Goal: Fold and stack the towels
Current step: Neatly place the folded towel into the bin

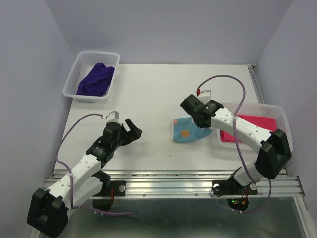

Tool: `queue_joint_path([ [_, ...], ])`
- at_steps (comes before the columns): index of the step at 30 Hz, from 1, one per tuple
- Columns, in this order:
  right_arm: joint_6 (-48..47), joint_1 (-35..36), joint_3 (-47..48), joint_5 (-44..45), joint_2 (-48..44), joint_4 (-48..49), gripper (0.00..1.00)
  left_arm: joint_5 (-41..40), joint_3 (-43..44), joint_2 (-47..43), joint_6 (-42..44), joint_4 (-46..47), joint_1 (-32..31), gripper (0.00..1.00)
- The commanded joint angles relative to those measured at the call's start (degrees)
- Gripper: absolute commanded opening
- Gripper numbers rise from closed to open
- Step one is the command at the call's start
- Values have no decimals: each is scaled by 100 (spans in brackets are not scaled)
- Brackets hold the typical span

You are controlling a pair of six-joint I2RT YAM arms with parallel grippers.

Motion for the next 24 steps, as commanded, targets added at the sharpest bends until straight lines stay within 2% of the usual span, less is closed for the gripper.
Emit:
queue_joint_path([
  [1, 92, -244, 600, 782, -245, -1180, 1, 35, 287, 89, 181, 330, -17, 99],
  [5, -48, -640, 697, 835, -526, -1463, 1, 79, 287, 142, 199, 365, -17, 99],
  [11, -777, -1237, 1240, 835, -895, -1533, 1, 88, 287, 142, 225, 391, -17, 99],
  [19, -1472, -1695, 1891, 747, -1063, -1534, 1, 88, 295, 273, 322, 497, -17, 99],
  [24, -1674, -2020, 1892, 721, -1124, -1455, 1, 79, 296, 361, 339, 514, -17, 99],
])
